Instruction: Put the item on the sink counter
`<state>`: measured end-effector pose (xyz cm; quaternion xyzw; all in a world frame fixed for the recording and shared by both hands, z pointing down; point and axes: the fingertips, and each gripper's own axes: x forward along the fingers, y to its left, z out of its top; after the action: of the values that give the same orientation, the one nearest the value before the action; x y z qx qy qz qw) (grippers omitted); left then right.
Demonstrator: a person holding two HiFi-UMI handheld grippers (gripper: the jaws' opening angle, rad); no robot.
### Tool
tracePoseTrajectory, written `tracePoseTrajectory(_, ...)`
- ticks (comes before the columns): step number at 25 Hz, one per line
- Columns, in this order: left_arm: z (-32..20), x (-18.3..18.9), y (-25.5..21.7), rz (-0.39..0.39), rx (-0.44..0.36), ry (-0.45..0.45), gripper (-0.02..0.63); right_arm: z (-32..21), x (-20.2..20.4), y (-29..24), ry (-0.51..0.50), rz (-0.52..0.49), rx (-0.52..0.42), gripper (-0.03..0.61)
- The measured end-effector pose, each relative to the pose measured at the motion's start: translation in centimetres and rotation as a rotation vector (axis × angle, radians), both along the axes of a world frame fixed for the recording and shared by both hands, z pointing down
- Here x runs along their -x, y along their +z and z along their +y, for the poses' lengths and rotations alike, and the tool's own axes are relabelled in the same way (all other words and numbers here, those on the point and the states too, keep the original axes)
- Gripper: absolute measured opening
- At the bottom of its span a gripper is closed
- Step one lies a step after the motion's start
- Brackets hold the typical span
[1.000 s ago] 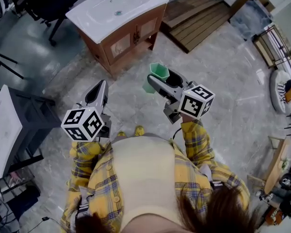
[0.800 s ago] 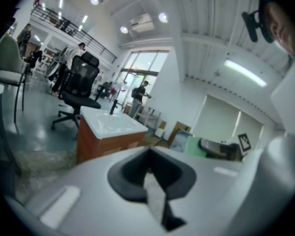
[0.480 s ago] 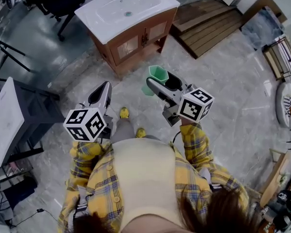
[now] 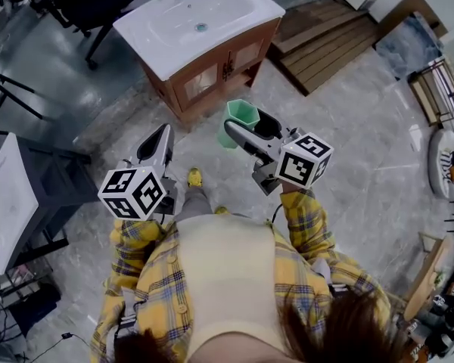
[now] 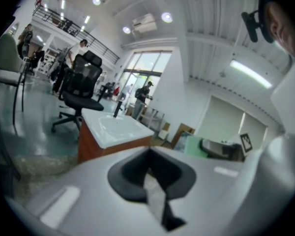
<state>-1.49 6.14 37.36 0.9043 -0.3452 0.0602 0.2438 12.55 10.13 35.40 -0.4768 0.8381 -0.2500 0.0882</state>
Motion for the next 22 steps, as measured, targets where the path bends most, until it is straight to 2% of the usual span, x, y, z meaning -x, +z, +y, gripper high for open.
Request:
tracePoseTrajectory(13,-9.6,1.1,0.6,-0.002,0.026,0.019,0.008,-9.9,2.2,0.0,-0.026,0.021,0.018,0.302)
tracePoseTrajectory(22,-14.2,3.4,1.2,-0.009,0.056,-0.004,0.008,-15.3,4.5,0.3,-0.039,0.026,0.045,0.302)
